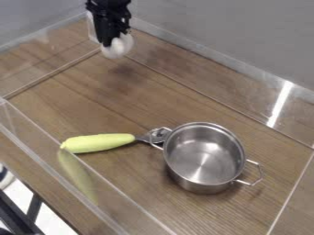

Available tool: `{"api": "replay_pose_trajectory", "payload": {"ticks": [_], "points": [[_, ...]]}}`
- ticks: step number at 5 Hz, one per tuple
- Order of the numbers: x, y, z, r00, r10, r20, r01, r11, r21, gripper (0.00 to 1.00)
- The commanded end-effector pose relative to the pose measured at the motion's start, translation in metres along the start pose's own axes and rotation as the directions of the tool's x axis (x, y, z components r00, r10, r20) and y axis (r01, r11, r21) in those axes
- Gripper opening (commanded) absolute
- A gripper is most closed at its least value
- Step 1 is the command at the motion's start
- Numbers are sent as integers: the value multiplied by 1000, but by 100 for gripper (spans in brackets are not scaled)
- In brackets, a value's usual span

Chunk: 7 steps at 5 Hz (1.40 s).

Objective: Move mushroom to the left side of the table

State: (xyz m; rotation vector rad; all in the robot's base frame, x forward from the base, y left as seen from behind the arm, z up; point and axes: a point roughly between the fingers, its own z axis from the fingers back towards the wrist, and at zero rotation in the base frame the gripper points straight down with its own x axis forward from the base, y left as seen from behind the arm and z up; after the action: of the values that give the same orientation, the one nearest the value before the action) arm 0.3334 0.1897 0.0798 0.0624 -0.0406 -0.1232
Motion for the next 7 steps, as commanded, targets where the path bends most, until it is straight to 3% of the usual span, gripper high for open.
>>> {"api": "replay_pose_trajectory", "payload": {"ticks": [1,4,7], "points": [[19,-3,11,997,-59,45,57,997,50,0],[31,0,-14,988,-150,39,147,987,70,0],[42,-3,-13,998,-55,23,53,995,89,0]]}}
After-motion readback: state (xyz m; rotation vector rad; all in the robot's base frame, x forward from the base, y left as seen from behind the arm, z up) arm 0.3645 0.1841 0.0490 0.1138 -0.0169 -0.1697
